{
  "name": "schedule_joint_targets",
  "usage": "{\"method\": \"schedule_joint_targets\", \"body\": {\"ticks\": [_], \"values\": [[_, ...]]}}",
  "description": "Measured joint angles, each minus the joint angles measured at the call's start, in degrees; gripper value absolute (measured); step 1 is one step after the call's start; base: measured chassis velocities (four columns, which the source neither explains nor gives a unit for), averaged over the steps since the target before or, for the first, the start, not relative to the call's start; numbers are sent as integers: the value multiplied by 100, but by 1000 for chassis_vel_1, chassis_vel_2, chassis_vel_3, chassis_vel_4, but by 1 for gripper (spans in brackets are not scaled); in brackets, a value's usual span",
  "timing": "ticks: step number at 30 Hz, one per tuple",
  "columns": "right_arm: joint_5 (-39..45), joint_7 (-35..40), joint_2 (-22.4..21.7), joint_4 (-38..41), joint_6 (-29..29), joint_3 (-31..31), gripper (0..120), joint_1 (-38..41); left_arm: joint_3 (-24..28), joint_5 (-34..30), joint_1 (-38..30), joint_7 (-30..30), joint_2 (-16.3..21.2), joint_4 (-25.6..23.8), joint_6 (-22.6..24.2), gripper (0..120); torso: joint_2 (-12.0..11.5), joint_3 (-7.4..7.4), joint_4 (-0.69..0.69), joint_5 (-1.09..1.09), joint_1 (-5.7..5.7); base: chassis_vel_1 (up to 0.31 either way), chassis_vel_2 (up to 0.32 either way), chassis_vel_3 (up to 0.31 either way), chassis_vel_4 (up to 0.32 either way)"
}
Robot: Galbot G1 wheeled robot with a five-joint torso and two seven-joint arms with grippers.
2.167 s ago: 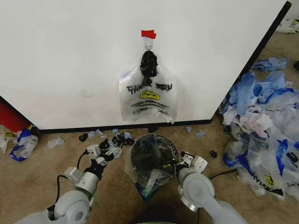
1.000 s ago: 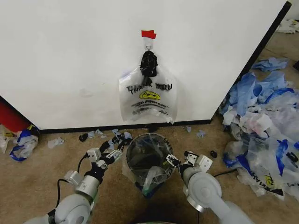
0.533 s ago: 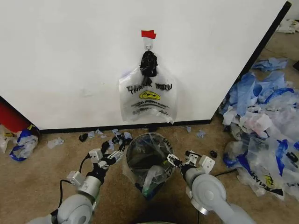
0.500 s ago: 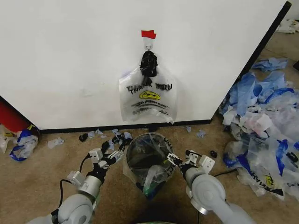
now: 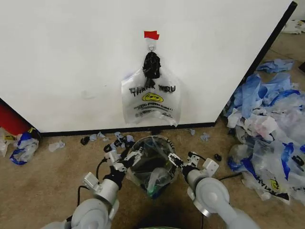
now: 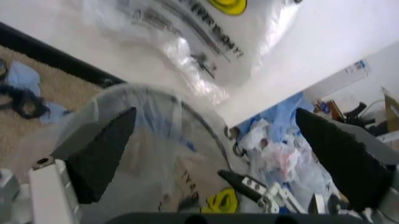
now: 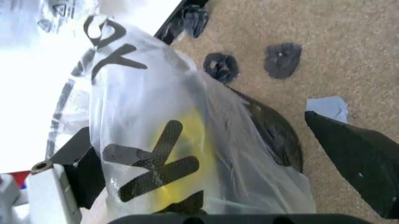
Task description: Pick up the garbage bag from the wall and place it over the trash bin.
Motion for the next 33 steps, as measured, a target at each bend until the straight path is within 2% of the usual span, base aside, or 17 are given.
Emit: {"method": "schedule_joint_targets", "body": {"ticks": [6, 12, 21, 33], "values": [[-187, -194, -22, -49, -72, 12, 100, -61, 9, 73, -47, 16, -5, 40, 6, 100, 0, -1, -1, 1, 0, 0, 0, 0, 0], [-1060, -208, -40, -249, -43, -178, 100, -11, 198, 74, -66, 101, -67, 43, 13, 100, 0, -1, -1, 1, 0, 0, 0, 0, 0], [-965, -730, 44, -546, 411, -174, 100, 85, 822, 44, -221, 162, -135, 34, 13, 100, 0, -1, 0, 1, 0, 0, 0, 0, 0], [-987, -593, 77, -539, 426, -206, 100, -2, 1366, 60, -492, 243, -235, 215, 72, 100, 0, 0, -1, 0, 0, 0, 0, 0, 0]]}}
